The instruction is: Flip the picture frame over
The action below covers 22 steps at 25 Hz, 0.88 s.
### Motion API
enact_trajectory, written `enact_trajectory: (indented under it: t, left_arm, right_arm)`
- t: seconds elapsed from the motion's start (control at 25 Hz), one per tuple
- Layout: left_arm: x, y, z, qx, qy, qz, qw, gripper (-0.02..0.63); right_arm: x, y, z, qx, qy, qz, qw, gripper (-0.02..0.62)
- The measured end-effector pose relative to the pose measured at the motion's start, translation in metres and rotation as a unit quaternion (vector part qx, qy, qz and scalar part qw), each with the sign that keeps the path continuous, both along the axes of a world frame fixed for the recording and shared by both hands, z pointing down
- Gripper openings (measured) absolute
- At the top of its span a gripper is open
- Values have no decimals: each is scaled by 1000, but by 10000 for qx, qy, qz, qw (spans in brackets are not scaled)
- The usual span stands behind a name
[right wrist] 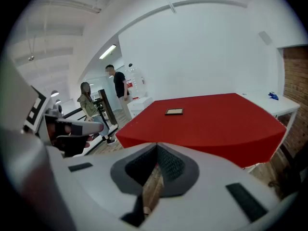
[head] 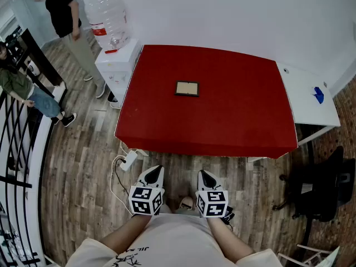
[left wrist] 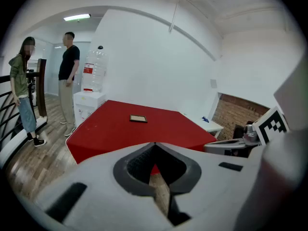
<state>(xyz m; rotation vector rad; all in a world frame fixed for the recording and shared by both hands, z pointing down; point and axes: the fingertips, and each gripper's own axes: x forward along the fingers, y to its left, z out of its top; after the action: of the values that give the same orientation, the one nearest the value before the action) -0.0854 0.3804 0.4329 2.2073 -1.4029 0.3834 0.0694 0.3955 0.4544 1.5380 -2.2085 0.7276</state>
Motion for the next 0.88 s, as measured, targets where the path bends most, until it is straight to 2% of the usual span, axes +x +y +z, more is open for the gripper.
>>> enact_trajectory:
  t: [0.2, 0.44, 0.6, 0.88]
  left_arm:
    - [10, -8, 6, -33, -23, -126, 9999, 6]
    - [9, -37, 16, -120, -50, -128, 9998, 6]
    - [7, -82, 24, -153, -29, 2, 9999, 6]
    - [-14, -192, 20, -45, -48, 222, 9997, 6]
  right_arm:
    - [16, -10, 6, -56, -10, -34, 10000, 5]
    - [16, -38, 16, -146, -61, -5, 9999, 5]
    - [9, -78, 21, -176, -21, 74, 9998, 5]
    - [-10, -175, 20, -132, 54, 289, 9995, 5]
